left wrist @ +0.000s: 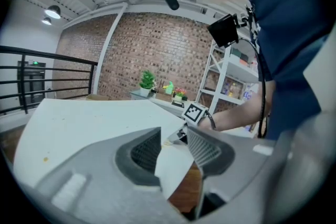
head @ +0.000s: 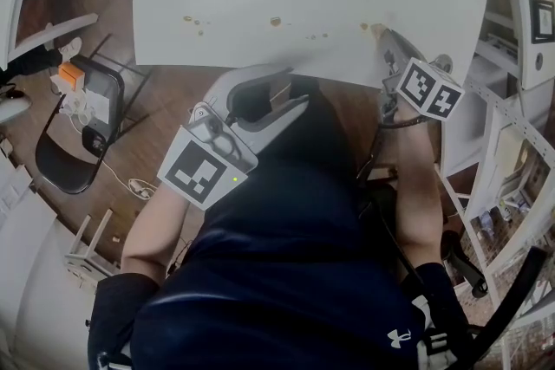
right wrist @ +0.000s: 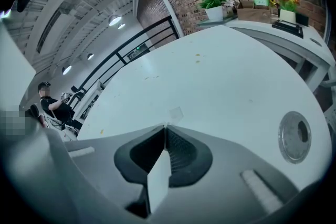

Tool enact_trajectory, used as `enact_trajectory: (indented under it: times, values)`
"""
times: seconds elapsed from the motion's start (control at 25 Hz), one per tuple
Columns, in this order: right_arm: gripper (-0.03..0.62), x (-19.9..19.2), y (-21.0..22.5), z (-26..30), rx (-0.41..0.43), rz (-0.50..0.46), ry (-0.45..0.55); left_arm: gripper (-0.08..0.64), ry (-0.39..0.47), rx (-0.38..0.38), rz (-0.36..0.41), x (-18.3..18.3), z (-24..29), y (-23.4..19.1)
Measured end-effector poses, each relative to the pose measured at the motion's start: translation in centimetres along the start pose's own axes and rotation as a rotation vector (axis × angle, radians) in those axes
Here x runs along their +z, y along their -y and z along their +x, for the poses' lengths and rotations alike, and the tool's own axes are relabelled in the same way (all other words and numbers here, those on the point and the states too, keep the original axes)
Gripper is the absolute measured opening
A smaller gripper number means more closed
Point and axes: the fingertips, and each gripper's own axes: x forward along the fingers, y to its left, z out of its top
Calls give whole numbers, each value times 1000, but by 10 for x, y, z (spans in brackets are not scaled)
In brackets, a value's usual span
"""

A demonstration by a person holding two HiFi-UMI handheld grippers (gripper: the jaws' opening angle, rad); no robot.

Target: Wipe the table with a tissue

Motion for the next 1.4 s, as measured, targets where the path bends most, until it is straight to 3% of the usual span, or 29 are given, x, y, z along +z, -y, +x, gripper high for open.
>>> enact_trajectory:
  times: [0.44, 0.76, 1.08, 1.4]
  values:
    - [18, -3, -36, 15, 48, -61, -36, 156, 0, 21, -7, -5, -21, -5]
    - [18, -27, -54, 12, 89, -108, -82, 156, 7, 4, -2, -4, -21, 0]
    - [18, -37, -46, 3, 74, -124, -99, 156, 12, -6, 10, 2, -15, 6]
    - [18, -33, -63, 15, 65, -146, -91, 156, 24, 23, 2, -2, -32, 3]
